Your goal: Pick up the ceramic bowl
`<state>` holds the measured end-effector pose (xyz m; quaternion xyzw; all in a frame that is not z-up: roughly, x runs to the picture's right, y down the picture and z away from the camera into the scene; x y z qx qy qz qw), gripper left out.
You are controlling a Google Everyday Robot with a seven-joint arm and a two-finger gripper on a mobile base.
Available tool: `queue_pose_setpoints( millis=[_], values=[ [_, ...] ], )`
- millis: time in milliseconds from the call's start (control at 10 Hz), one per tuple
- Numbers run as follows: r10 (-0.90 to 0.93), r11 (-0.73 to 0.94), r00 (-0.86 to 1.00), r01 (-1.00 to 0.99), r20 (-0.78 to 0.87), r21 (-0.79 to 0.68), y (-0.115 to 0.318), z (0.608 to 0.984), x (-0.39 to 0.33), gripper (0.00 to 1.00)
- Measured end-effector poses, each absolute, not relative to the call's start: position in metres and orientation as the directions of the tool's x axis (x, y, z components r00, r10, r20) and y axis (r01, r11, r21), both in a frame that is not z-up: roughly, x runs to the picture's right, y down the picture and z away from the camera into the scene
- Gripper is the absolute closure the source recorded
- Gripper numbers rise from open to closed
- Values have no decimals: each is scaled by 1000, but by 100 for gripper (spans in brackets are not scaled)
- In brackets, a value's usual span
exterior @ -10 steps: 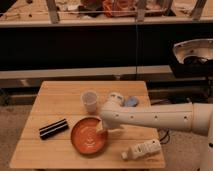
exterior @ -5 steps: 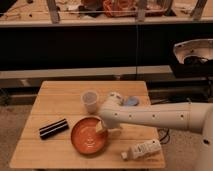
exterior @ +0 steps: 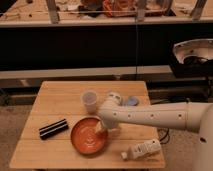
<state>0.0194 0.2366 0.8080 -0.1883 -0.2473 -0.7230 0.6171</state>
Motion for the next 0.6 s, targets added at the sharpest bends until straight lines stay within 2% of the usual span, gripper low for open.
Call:
queue_pose_setpoints(
  millis=[600],
  values=[
    [-798,-119,-175,984,577,134,234,808,20,95]
  ],
)
